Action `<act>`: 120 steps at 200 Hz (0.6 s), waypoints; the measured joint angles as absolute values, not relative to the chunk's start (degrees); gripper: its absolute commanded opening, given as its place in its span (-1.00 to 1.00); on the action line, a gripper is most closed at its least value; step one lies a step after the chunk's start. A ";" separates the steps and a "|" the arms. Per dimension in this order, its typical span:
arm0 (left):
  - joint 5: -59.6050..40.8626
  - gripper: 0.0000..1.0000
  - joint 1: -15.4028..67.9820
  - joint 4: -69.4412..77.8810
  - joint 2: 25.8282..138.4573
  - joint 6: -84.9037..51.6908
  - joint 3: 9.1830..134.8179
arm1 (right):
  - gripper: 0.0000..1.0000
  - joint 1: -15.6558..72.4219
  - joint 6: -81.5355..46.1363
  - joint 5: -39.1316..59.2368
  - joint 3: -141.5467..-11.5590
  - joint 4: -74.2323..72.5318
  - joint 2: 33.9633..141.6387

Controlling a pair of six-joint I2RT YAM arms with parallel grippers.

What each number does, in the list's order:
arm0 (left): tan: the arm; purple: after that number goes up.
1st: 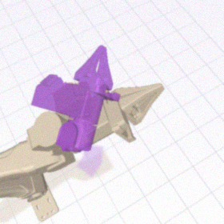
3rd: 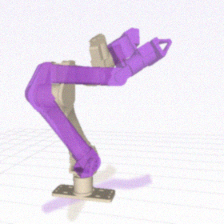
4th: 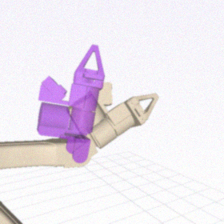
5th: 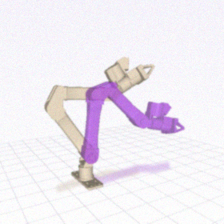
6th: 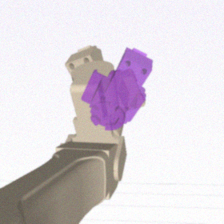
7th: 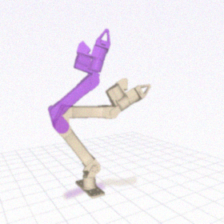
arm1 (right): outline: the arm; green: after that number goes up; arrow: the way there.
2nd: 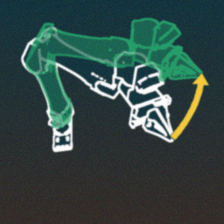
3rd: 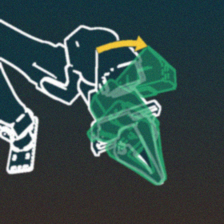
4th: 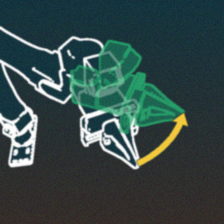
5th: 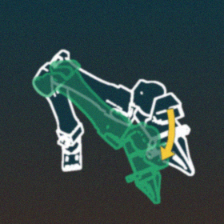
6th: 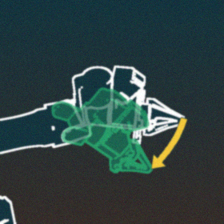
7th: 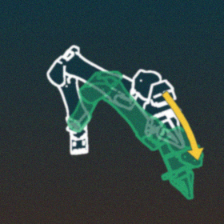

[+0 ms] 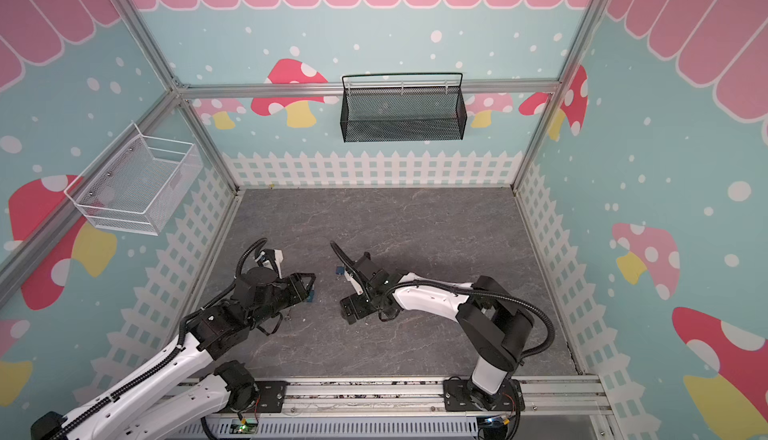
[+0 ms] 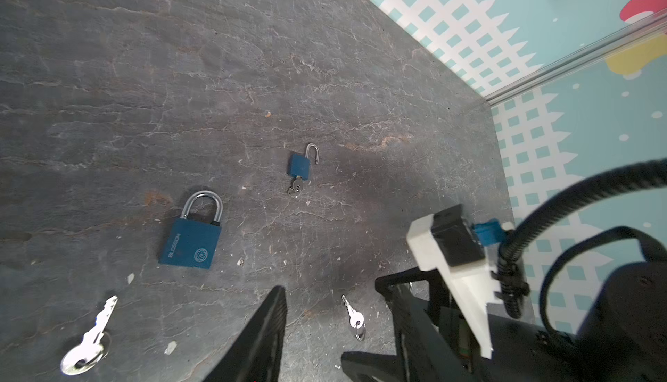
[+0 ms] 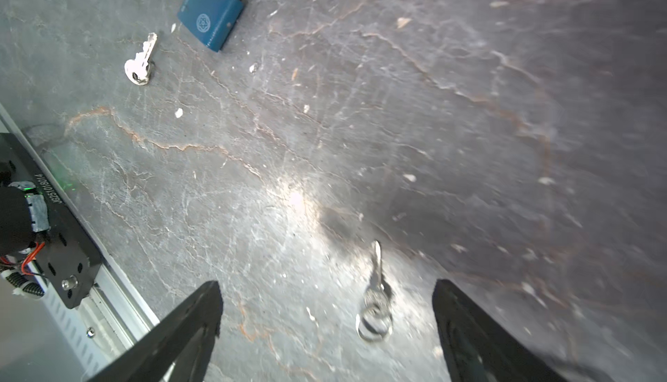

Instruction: Unlock with the key

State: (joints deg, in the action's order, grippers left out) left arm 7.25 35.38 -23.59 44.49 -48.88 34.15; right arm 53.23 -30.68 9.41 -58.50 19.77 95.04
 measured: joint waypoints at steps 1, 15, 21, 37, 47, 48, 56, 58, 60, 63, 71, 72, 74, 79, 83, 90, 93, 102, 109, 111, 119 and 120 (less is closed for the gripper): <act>7.22 -0.05 35.38 -23.55 44.51 -48.95 34.13 | 0.67 53.23 -30.70 9.39 -58.37 19.79 94.89; 6.83 -0.05 35.38 -22.96 44.97 -49.58 33.78 | 0.54 53.28 -29.47 9.13 -56.71 20.23 93.41; 6.61 -0.05 35.38 -22.57 45.30 -49.82 33.65 | 0.48 53.36 -28.95 9.02 -55.83 20.36 92.86; 5.82 -0.05 35.38 -21.43 46.52 -50.48 33.34 | 0.37 53.69 -28.16 8.49 -53.78 21.19 91.98; 5.45 -0.05 35.38 -20.80 47.31 -50.83 33.23 | 0.31 54.15 -27.35 8.25 -52.80 21.45 91.72; 5.41 -0.05 35.38 -20.69 47.42 -50.85 33.23 | 0.30 54.19 -27.42 8.27 -52.73 21.45 91.72; 5.23 -0.05 35.38 -20.25 47.97 -51.07 33.19 | 0.27 54.54 -27.14 8.12 -52.21 21.58 91.70; 5.19 -0.05 35.38 -20.08 48.10 -51.16 33.17 | 0.26 54.63 -26.96 8.10 -52.12 21.58 91.72; 5.10 -0.05 35.38 -19.92 48.23 -51.27 33.12 | 0.26 54.74 -26.72 8.08 -52.03 21.61 91.72; 5.08 -0.05 35.38 -19.64 48.36 -51.31 33.06 | 0.25 54.87 -26.76 8.10 -51.94 21.63 91.72; 4.93 -0.05 35.38 -18.96 48.58 -51.75 32.80 | 0.21 55.18 -26.33 8.01 -51.77 21.63 91.72; 4.86 -0.05 35.38 -18.87 48.60 -51.83 32.73 | 0.21 55.22 -26.24 8.01 -51.77 21.63 91.72; 4.86 -0.05 35.38 -18.72 48.62 -51.92 32.67 | 0.21 55.29 -26.11 7.99 -51.77 21.61 91.72; 4.84 -0.05 35.38 -18.41 48.64 -52.18 32.42 | 0.19 55.46 -25.93 7.97 -51.77 21.45 91.74; 4.75 -0.05 35.38 -18.11 48.64 -52.36 32.23 | 0.18 55.57 -25.91 7.90 -51.77 21.32 91.74; 4.67 -0.05 35.38 -17.78 48.64 -52.56 31.92 | 0.16 55.79 -25.63 7.92 -51.77 21.04 91.74; 4.62 -0.05 35.38 -17.67 48.62 -52.64 31.83 | 0.15 55.90 -25.43 7.92 -51.77 20.88 91.77; 4.51 -0.05 35.38 -17.54 48.60 -52.97 31.62 | 0.12 56.14 -25.12 7.92 -51.77 20.49 91.92; 4.49 -0.05 35.38 -17.37 48.49 -53.23 31.44 | 0.10 56.34 -24.86 7.88 -51.81 20.27 92.18; 4.49 -0.05 35.38 -17.34 48.42 -53.25 31.42 | 0.09 56.38 -24.75 7.88 -51.83 20.23 92.27; 4.49 -0.05 35.38 -17.28 48.21 -53.56 31.33 | 0.09 56.62 -24.38 7.70 -51.83 20.03 92.64; 4.49 -0.05 35.38 -17.28 48.16 -53.60 31.31 | 0.09 56.66 -24.34 7.68 -51.86 20.01 92.73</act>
State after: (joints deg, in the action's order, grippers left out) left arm 4.49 35.38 -17.28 48.16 -53.60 31.31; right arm 56.66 -24.34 7.68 -51.86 20.01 92.73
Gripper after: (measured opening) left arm 0.476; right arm 0.551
